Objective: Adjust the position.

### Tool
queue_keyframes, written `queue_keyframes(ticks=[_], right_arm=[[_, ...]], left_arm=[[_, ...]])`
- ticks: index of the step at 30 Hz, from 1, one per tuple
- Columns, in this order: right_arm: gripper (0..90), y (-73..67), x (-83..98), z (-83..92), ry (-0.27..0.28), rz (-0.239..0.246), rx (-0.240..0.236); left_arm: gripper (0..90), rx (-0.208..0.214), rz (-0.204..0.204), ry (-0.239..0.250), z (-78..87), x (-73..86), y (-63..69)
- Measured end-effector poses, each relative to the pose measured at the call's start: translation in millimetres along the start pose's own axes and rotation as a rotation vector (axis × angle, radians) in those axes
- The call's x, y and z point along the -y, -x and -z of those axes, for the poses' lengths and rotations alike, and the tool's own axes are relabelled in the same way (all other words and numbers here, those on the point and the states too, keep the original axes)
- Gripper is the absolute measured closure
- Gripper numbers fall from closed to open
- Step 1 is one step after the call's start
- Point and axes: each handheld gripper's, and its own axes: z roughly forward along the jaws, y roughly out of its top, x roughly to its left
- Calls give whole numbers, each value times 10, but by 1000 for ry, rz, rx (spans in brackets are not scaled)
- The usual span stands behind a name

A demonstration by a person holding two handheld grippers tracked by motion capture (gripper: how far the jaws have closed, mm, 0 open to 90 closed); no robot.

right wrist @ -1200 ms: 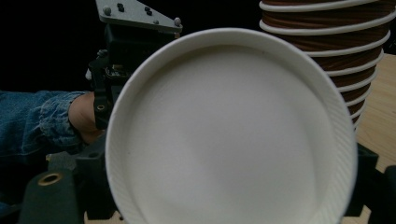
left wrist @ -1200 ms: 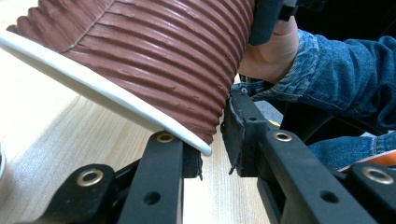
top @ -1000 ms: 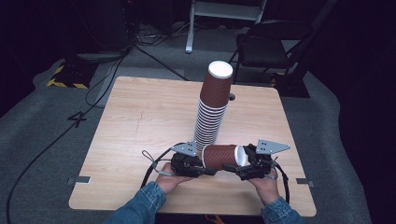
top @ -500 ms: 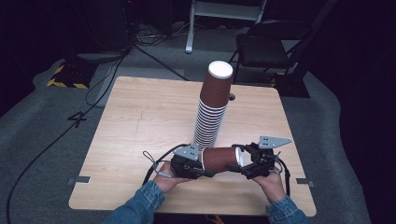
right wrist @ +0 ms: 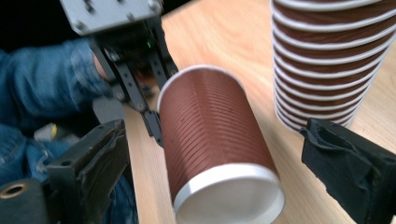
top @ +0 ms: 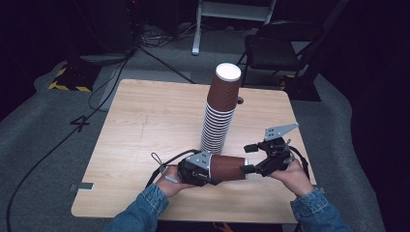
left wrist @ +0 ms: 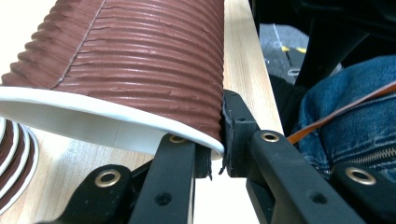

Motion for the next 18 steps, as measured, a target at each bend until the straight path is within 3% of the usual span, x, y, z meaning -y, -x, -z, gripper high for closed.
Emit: queue_keyframes(ticks=[6, 10, 13, 18], right_arm=[[49, 28, -138, -144, -102, -60, -31], [47, 42, -180, -213, -129, -79, -48], [43, 63, -218, -278, -161, -94, -64], [45, 63, -250, -399, -222, -103, -91]], left_arm=[[834, -41, -53, -60, -16, -27, 55], [834, -62, -83, -88, 9, -49, 77], [834, -59, -100, -107, 9, -70, 97], [832, -12, -135, -121, -22, -95, 148]])
